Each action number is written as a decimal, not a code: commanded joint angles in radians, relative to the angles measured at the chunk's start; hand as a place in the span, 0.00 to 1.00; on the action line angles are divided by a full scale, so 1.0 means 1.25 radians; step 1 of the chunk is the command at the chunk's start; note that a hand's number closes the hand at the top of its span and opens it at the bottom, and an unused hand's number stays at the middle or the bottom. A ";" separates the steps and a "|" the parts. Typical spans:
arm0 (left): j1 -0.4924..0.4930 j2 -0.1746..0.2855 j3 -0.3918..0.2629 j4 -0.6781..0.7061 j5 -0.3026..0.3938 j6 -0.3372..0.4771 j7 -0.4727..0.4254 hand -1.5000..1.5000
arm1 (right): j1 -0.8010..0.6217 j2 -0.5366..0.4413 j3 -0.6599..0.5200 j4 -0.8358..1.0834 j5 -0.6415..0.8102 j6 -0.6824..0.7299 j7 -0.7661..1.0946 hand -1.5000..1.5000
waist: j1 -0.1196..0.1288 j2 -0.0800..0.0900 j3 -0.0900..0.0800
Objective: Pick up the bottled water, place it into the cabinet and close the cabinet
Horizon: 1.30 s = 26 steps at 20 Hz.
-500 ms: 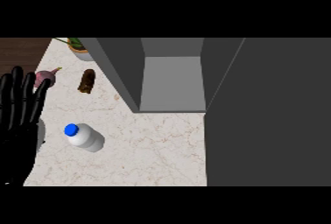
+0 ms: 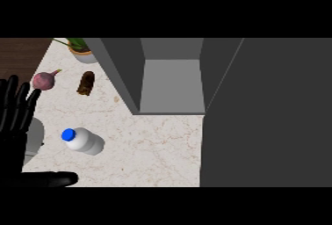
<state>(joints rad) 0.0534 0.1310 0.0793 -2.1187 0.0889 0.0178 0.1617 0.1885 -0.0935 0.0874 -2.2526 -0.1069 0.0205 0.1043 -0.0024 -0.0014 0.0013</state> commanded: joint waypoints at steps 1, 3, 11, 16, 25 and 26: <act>0.007 0.017 0.042 0.004 0.050 -0.003 0.079 0.00 | 0.097 0.018 0.082 -0.096 -0.011 0.002 0.091 0.00 | -0.004 -0.002 -0.001; 0.069 -0.011 0.000 -0.077 0.024 0.013 0.114 0.00 | 0.156 0.004 0.063 -0.142 -0.028 0.017 0.086 0.00 | -0.002 -0.002 -0.001; 0.198 -0.077 -0.129 -0.231 -0.116 0.067 0.184 0.00 | 0.275 -0.014 0.043 -0.255 -0.081 0.057 0.092 0.00 | -0.002 -0.003 0.000; 0.193 -0.072 -0.107 -0.181 -0.115 0.050 0.153 0.00 | 0.313 -0.003 0.074 -0.247 -0.043 0.065 0.044 0.00 | -0.002 -0.001 -0.001; 0.213 -0.102 -0.052 -0.041 -0.126 0.071 0.024 0.00 | 0.423 0.018 0.153 -0.283 0.012 0.064 0.006 0.00 | -0.004 -0.001 -0.001; 0.145 -0.074 0.006 0.011 -0.110 0.073 0.027 0.00 | 0.407 -0.001 0.114 -0.289 -0.023 0.079 0.002 0.00 | -0.007 0.000 -0.001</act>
<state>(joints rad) 0.2759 0.0299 0.0209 -2.1970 -0.0575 0.0985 0.2396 0.6580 -0.0796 0.2485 -2.4867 -0.0953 0.1135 0.0758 -0.0106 -0.0034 -0.0003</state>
